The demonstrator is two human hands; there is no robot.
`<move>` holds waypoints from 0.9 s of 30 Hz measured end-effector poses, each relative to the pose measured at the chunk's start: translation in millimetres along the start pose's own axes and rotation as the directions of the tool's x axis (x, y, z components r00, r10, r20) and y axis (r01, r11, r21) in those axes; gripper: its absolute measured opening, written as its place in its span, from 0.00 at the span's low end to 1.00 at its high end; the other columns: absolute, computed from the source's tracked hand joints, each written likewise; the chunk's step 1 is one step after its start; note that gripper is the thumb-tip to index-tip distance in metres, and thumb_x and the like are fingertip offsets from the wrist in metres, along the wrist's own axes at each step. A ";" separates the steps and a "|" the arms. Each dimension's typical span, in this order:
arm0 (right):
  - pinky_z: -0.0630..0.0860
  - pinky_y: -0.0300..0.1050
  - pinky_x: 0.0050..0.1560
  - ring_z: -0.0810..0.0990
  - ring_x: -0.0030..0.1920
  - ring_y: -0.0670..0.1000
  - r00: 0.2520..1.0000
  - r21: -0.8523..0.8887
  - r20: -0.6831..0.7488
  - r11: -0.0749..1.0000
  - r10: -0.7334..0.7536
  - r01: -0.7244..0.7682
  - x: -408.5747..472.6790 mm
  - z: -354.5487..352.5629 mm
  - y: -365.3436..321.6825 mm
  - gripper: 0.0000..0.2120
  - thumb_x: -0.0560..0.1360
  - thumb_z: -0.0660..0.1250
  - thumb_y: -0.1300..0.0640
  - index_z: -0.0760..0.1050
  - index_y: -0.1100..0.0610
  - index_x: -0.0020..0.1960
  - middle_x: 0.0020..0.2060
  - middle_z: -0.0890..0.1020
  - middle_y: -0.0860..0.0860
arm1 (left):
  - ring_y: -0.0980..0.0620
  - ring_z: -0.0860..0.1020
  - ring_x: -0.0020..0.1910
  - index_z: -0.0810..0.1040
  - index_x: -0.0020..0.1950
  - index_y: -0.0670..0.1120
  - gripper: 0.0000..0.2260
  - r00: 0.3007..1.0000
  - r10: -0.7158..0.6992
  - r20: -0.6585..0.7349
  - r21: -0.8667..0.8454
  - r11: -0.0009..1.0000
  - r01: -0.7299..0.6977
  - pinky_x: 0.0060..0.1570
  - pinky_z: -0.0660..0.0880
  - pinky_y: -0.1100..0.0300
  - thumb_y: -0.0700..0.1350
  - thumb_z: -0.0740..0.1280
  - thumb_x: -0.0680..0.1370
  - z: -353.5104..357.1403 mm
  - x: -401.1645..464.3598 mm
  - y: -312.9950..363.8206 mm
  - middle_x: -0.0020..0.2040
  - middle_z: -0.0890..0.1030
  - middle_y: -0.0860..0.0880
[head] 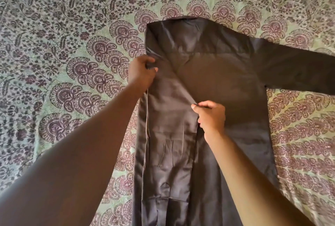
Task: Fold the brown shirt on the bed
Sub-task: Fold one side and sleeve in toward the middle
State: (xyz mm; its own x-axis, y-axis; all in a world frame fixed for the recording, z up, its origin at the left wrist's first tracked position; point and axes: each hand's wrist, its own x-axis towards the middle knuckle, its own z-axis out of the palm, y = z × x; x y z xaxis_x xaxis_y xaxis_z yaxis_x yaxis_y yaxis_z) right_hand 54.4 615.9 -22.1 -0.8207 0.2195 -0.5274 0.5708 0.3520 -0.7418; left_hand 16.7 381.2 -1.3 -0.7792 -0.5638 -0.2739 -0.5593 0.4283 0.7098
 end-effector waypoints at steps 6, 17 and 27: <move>0.79 0.43 0.43 0.85 0.37 0.56 0.982 -0.303 0.037 0.934 -0.188 0.190 5.6 -12.6 -2.5 0.11 0.70 0.77 0.56 0.76 0.51 0.35 0.30 0.82 0.48 | 0.58 0.82 0.44 0.86 0.50 0.50 0.11 0.997 -0.075 -0.020 -0.241 0.968 0.068 0.46 0.78 0.71 0.35 0.76 0.73 2.5 32.1 14.6 0.48 0.85 0.51; 0.68 0.34 0.31 0.78 0.33 0.47 0.964 -0.430 0.097 0.863 -0.248 0.266 4.8 -18.9 -16.1 0.07 0.70 0.71 0.61 0.76 0.57 0.35 0.29 0.81 0.50 | 0.49 0.85 0.55 0.86 0.59 0.53 0.24 0.998 -0.047 -0.036 -0.201 0.979 0.039 0.59 0.81 0.57 0.29 0.65 0.73 17.9 58.3 9.3 0.57 0.86 0.52; 0.72 0.46 0.40 0.78 0.49 0.55 0.929 -0.639 0.046 0.704 -0.367 0.310 0.4 -9.5 -18.7 0.06 0.71 0.70 0.58 0.75 0.55 0.47 0.48 0.78 0.52 | 0.50 0.76 0.64 0.83 0.66 0.51 0.20 0.972 0.232 0.025 0.073 0.970 -0.234 0.65 0.72 0.61 0.39 0.74 0.75 19.8 50.4 -2.2 0.68 0.77 0.49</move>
State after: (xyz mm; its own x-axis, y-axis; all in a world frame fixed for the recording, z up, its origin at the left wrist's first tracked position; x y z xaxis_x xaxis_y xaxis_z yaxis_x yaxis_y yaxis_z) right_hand 43.2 618.0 -4.6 -0.9709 0.0327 -0.2371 0.1331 0.8970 -0.4214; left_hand -27.0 365.8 -29.6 -0.8946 -0.4311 -0.1175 -0.3809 0.5984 0.7048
